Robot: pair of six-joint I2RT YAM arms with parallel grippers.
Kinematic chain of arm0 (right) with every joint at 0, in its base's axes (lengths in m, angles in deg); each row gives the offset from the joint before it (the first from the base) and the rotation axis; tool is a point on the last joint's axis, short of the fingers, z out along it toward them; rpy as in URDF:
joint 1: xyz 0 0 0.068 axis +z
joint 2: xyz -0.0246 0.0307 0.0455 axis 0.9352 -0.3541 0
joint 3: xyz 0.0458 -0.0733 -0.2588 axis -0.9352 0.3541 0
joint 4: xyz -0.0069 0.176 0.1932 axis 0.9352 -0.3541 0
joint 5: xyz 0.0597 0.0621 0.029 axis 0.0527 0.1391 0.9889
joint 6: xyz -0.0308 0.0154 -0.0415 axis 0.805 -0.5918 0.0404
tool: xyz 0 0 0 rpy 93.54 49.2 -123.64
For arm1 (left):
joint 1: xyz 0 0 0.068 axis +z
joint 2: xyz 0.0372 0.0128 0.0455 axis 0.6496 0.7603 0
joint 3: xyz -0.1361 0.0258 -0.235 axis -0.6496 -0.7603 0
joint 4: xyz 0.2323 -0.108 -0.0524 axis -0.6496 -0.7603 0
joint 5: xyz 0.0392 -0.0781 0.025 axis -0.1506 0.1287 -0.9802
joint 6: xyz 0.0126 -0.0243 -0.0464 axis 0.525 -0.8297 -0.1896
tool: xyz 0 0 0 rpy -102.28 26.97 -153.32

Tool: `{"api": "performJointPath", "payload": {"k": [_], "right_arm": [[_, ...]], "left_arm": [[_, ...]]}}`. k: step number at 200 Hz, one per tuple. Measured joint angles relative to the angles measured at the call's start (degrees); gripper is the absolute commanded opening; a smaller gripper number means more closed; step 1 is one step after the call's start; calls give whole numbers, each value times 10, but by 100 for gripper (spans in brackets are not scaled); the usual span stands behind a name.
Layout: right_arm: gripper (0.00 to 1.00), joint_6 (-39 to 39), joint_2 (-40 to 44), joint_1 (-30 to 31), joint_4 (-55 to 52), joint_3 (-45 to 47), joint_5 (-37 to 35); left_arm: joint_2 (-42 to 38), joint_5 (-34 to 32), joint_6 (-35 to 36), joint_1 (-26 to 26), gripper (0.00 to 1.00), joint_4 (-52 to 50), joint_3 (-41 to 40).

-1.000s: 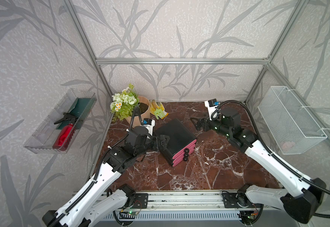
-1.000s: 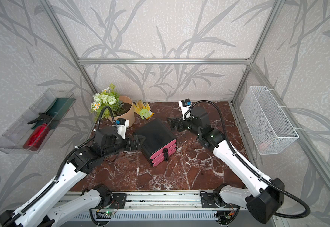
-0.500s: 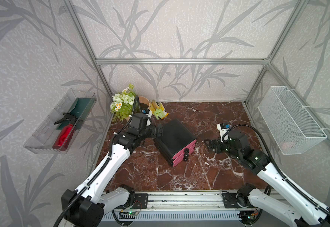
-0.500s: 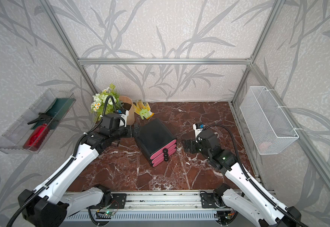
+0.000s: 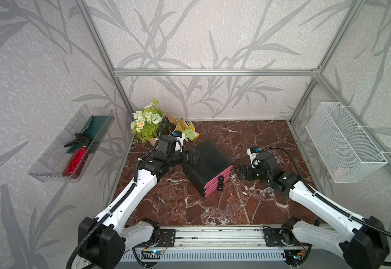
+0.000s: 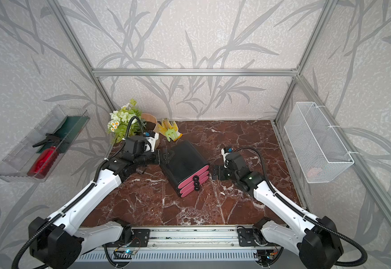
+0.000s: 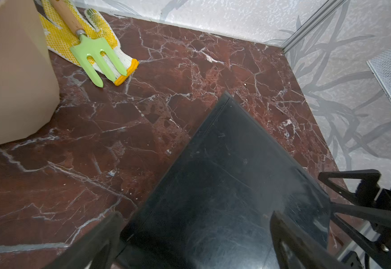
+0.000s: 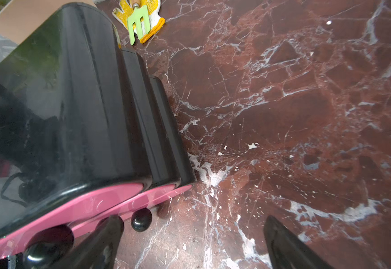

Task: Take the sponge out of the drawer
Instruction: Adjust the storage box at the center of the board.

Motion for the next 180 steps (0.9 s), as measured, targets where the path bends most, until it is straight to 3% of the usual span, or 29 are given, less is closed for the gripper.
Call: {"api": "performJointPath", "payload": {"k": [47,119,180], "right_arm": [[93,0,-80,0,24,-18,31],[92,19,-214,-3,75,-139,58],[90,-4,-265,-4,153,-161,96]], "left_arm": [[-26,11,-15,6,99,19,-32],[-88,14,-38,9,99,16,-69],[-112,-2,-54,9,99,-8,-85]]}}
